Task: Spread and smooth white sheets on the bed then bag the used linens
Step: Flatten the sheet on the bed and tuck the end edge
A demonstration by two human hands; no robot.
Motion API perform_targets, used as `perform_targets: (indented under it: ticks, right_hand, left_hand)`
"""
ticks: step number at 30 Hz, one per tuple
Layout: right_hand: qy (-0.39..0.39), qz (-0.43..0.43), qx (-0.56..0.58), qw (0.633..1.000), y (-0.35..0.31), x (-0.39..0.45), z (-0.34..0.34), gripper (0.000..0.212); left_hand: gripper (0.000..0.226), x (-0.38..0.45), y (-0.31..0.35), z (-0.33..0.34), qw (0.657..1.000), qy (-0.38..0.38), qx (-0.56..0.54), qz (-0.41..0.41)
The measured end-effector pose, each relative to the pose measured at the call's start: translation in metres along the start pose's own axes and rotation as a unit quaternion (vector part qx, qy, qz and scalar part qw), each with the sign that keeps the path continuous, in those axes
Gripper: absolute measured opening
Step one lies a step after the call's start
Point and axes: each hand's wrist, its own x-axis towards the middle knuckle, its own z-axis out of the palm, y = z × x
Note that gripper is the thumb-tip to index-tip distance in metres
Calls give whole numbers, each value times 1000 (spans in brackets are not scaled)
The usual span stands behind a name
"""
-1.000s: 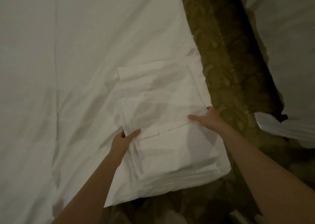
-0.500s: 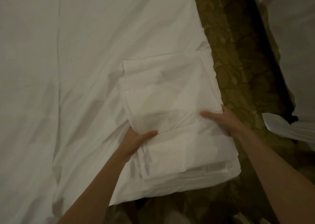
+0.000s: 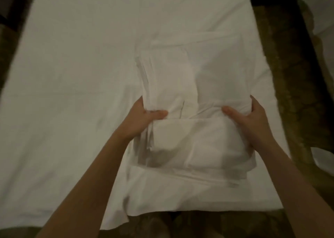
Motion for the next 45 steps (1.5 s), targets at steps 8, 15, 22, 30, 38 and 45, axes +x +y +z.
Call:
perform_targets:
  ticks: [8, 15, 22, 30, 38, 45]
  right_hand:
    - [-68, -5, 28, 997, -34, -27, 206, 45]
    - [-119, -11, 32, 992, -39, -75, 346, 40]
    - [-165, 23, -5, 986, -10, -116, 434, 46]
    - [-211, 124, -81, 966, 24, -103, 435, 58]
    - [-273, 149, -146, 939, 32, -110, 411, 56]
    - [-277, 132, -142, 941, 54, -91, 336, 42]
  left_hand:
    - [89, -32, -53, -199, 993, 84, 40, -70]
    - [98, -69, -123, -323, 976, 144, 71, -147]
    - [66, -90, -203, -368, 945, 217, 105, -219]
    - [80, -88, -256, -330, 896, 316, 131, -283]
    - [80, -82, -224, -228, 876, 232, 362, -216]
    - [76, -74, -186, -99, 908, 139, 348, -186]
